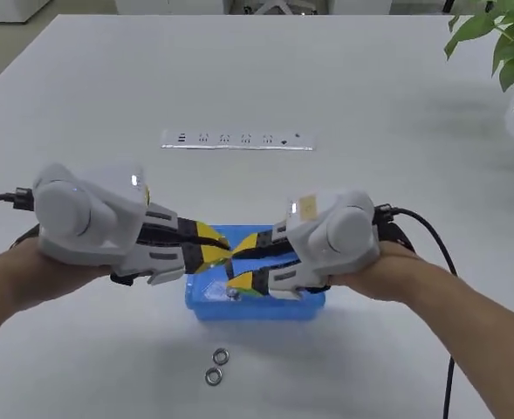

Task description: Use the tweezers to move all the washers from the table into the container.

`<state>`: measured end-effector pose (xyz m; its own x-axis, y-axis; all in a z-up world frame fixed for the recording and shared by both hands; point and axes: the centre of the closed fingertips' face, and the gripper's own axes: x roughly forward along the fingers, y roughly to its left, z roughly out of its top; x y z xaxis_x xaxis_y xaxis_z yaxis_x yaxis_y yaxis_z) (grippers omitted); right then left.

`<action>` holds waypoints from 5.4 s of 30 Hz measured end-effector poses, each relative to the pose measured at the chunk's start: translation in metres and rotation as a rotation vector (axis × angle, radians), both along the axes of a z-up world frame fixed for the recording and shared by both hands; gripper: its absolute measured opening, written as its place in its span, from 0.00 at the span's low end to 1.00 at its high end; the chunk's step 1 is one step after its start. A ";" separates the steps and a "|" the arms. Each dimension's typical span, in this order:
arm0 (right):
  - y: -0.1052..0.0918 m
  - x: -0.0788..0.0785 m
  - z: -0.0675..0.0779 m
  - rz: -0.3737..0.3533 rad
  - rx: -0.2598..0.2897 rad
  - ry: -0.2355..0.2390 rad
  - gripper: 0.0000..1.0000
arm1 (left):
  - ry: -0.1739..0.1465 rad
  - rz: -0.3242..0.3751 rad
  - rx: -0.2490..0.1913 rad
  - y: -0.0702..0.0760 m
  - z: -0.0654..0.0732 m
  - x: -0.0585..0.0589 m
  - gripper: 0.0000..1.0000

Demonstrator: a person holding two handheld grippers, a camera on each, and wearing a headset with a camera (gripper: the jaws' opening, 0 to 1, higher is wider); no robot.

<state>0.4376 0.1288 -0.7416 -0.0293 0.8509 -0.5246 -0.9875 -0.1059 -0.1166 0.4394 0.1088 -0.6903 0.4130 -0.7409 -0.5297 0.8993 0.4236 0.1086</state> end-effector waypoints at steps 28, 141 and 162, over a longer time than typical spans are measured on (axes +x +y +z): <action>-0.057 -0.020 0.020 -0.209 -0.009 0.023 0.46 | -0.020 0.005 0.002 -0.006 0.029 -0.031 0.06; -0.106 -0.068 0.005 -0.350 -0.024 0.061 0.99 | 0.089 -0.055 0.026 -0.011 -0.020 -0.115 0.06; -0.075 -0.084 0.002 -0.210 -0.012 0.080 0.79 | 0.098 -0.110 0.053 -0.010 -0.023 -0.119 0.06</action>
